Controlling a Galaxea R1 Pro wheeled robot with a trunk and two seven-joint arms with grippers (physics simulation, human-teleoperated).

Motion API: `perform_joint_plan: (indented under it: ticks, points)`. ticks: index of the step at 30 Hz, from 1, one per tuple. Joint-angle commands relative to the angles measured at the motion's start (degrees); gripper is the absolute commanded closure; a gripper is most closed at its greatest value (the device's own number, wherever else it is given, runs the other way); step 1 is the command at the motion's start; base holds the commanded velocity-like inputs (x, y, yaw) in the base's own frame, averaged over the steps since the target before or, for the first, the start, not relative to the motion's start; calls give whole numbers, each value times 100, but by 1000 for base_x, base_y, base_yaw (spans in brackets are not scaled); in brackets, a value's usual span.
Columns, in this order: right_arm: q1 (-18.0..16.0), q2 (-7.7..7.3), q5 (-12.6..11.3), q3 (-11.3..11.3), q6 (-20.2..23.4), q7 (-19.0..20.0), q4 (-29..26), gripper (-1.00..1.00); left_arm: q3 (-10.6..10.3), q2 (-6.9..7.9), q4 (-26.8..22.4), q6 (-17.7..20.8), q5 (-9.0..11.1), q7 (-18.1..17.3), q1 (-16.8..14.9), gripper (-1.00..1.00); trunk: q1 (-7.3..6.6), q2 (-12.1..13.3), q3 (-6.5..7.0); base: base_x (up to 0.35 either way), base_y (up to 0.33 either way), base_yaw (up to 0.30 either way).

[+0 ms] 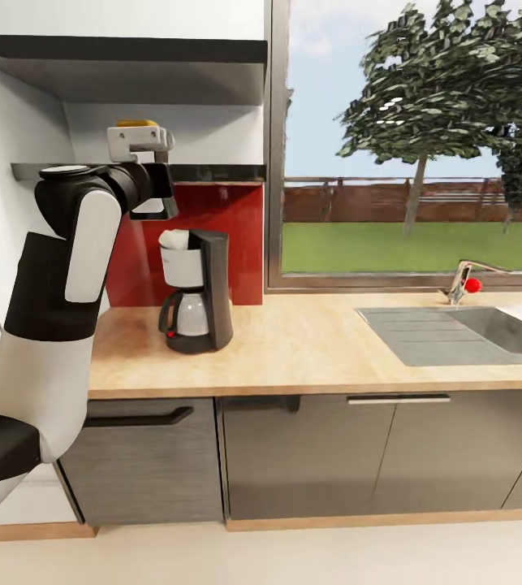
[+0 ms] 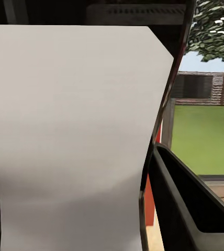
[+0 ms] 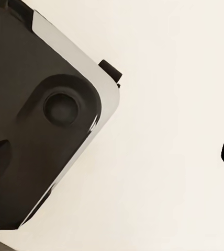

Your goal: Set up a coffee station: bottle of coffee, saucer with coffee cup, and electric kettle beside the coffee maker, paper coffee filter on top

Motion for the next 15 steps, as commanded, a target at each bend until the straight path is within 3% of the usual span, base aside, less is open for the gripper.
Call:
perform_joint_plan:
  ticks: [1, 15]
  points:
    - [-9, 2, -22, 21, -39, 22, 21, -100, -11, 6, -5, 19, 38, 46, -7, 100, 23, -46, -25, 0, 0, 0]
    - [-9, 2, -27, 21, -39, 21, 14, -100, -11, 6, -5, 11, 38, 48, 32, 100, 330, -607, -277, 0, 0, 0]
